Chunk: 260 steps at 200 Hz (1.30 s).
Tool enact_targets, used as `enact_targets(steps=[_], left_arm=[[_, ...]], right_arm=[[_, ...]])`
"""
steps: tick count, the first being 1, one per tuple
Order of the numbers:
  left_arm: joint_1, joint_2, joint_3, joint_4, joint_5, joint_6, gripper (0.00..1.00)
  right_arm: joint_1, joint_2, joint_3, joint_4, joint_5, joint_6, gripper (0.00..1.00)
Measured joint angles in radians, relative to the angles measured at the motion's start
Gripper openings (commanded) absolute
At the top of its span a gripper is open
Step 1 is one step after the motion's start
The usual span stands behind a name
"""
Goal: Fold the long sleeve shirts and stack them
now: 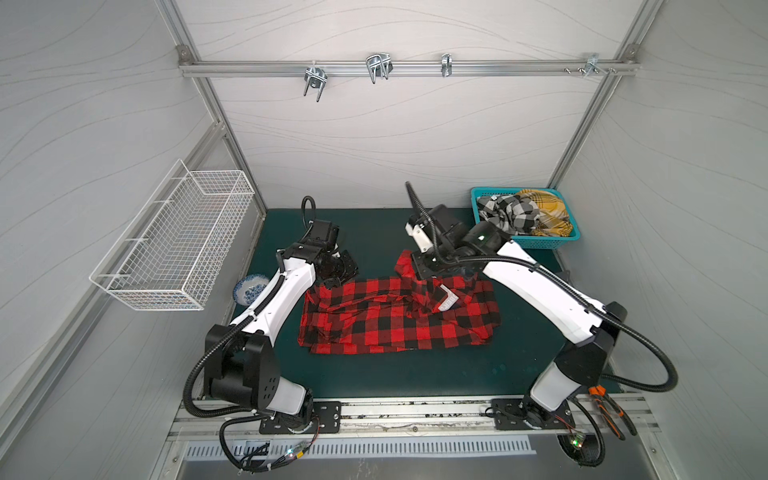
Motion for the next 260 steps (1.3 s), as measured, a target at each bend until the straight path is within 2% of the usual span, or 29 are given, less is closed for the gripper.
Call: enact_targets(steps=[5, 18, 28, 36, 60, 83, 112, 150, 176, 200, 246, 260], left_arm=[[0.003, -0.008, -0.010, -0.002, -0.002, -0.008, 0.34], [0.015, -0.029, -0.036, -0.005, -0.008, -0.022, 0.37], [0.037, -0.044, -0.061, -0.007, -0.008, -0.032, 0.39], [0.058, -0.052, -0.083, -0.008, -0.008, -0.041, 0.42], [0.119, -0.065, -0.159, -0.005, 0.005, -0.058, 0.46], [0.135, -0.065, -0.216, -0.005, 0.032, -0.062, 0.50], [0.094, -0.064, -0.233, -0.001, 0.069, -0.061, 0.53], [-0.020, -0.048, -0.287, 0.045, 0.139, -0.066, 0.49], [-0.026, -0.042, -0.383, 0.085, 0.182, -0.080, 0.47], [-0.024, 0.009, -0.428, 0.147, 0.234, -0.101, 0.45], [-0.024, 0.092, -0.437, 0.246, 0.271, -0.121, 0.42], [-0.024, 0.107, -0.437, 0.256, 0.273, -0.121, 0.37]], right_arm=[[0.025, 0.026, -0.002, 0.010, 0.002, 0.003, 0.18], [0.075, 0.091, -0.002, 0.034, 0.001, 0.002, 0.46], [0.109, 0.153, 0.001, 0.047, -0.003, 0.003, 0.61], [0.130, 0.204, 0.012, 0.051, -0.007, 0.005, 0.66], [0.172, 0.330, 0.047, 0.051, -0.006, 0.002, 0.72], [0.169, 0.341, 0.038, 0.031, 0.005, 0.006, 0.73], [0.110, 0.222, -0.044, 0.031, 0.006, 0.032, 0.73], [-0.066, -0.014, -0.281, 0.045, -0.017, 0.101, 0.70], [-0.215, -0.113, -0.492, 0.089, -0.116, 0.154, 0.66], [-0.313, -0.143, -0.643, 0.128, -0.214, 0.201, 0.64], [-0.341, -0.154, -0.686, 0.164, -0.297, 0.221, 0.62], [-0.343, -0.160, -0.686, 0.171, -0.310, 0.221, 0.61]])
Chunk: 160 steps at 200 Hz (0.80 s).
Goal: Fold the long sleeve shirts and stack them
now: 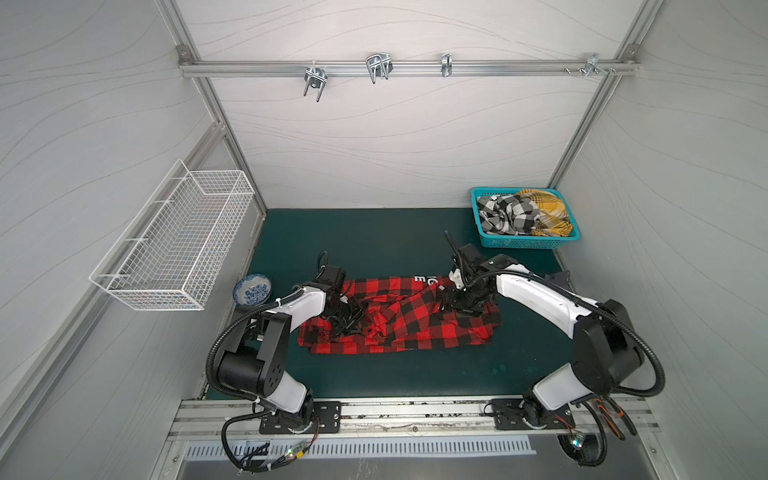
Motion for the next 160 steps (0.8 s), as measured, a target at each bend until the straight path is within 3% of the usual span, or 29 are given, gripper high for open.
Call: enact_targets(steps=[22, 69, 120, 160], left_arm=[[0.000, 0.013, -0.002, 0.010, 0.006, -0.002, 0.30], [0.000, 0.005, -0.002, 0.001, 0.011, 0.001, 0.27], [-0.019, -0.061, -0.002, -0.108, -0.004, 0.042, 0.49], [-0.022, -0.092, -0.011, -0.132, -0.006, 0.043, 0.46]], right_arm=[[-0.007, -0.002, 0.000, 0.011, -0.010, 0.006, 0.59], [-0.021, -0.002, 0.000, 0.017, -0.021, 0.014, 0.58], [-0.041, -0.002, 0.000, 0.017, -0.026, 0.014, 0.59], [-0.048, -0.002, 0.000, 0.017, -0.030, 0.014, 0.58]])
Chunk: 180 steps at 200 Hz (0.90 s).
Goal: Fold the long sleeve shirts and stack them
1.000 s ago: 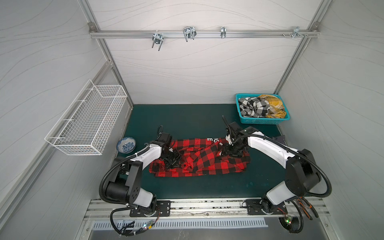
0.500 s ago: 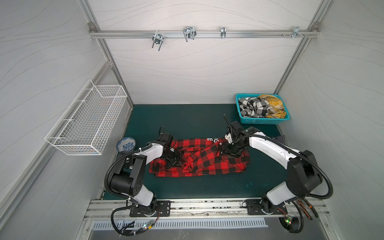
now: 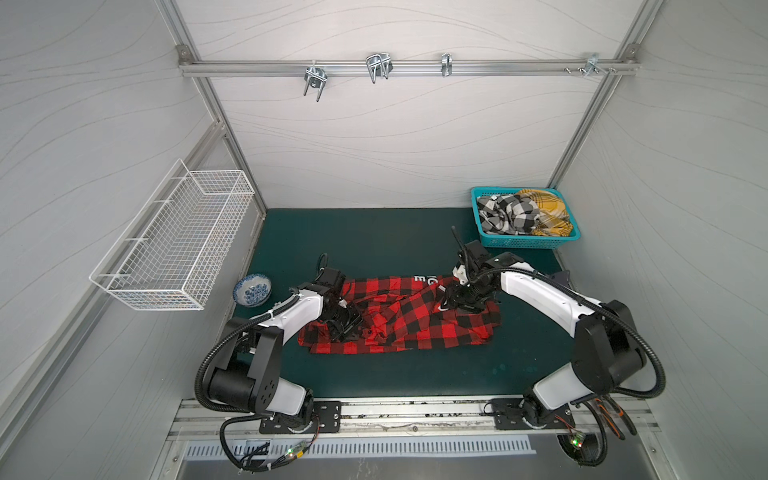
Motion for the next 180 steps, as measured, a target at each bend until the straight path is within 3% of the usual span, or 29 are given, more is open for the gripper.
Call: enact_targets(steps=[53, 124, 180], left_arm=[[0.000, 0.064, -0.002, 0.076, 0.010, -0.039, 0.38], [-0.016, 0.070, -0.027, 0.122, 0.024, -0.070, 0.00], [-0.018, -0.015, 0.049, 0.022, 0.000, -0.035, 0.00]], right_arm=[[-0.006, 0.000, 0.000, 0.000, 0.000, -0.002, 0.56], [-0.020, -0.004, -0.026, 0.012, -0.012, 0.000, 0.51], [-0.043, -0.013, -0.028, 0.021, -0.026, 0.000, 0.52]])
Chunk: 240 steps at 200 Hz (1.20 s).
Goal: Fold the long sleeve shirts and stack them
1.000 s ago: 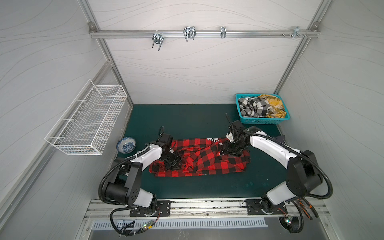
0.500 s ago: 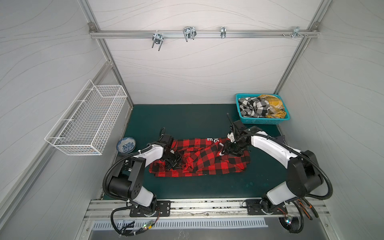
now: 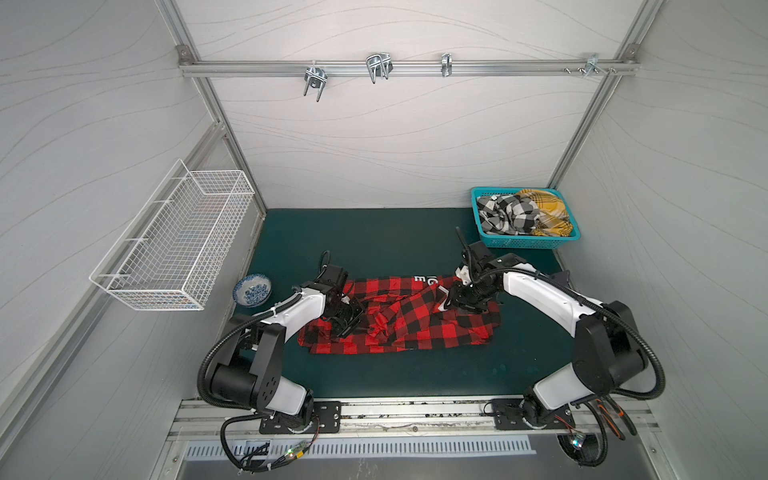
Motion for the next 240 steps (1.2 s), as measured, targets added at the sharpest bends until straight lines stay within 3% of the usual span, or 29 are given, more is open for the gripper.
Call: enact_targets(steps=[24, 52, 75, 108, 123, 203, 240], left_arm=[[0.000, -0.074, 0.100, -0.092, -0.033, 0.034, 0.00], [0.000, -0.149, 0.241, -0.187, -0.091, 0.071, 0.00], [0.009, -0.195, 0.326, -0.238, -0.141, 0.096, 0.00], [0.050, -0.237, 0.356, -0.267, -0.176, 0.124, 0.00], [0.079, -0.236, 0.356, -0.270, -0.182, 0.133, 0.00], [0.187, -0.217, 0.328, -0.243, -0.206, 0.169, 0.00], [0.212, -0.154, 0.289, -0.190, -0.284, 0.213, 0.00]], right_arm=[[-0.060, -0.027, -0.009, 0.003, -0.031, 0.006, 0.65], [-0.133, -0.032, -0.011, 0.015, -0.070, 0.010, 0.69], [-0.192, 0.000, -0.009, 0.024, -0.099, 0.019, 0.67], [-0.249, 0.176, 0.069, 0.021, -0.077, 0.025, 0.62], [-0.251, 0.246, 0.114, 0.019, -0.055, 0.026, 0.57], [-0.256, 0.419, 0.303, -0.034, 0.054, 0.018, 0.52], [-0.256, 0.467, 0.327, -0.058, 0.074, 0.010, 0.48]])
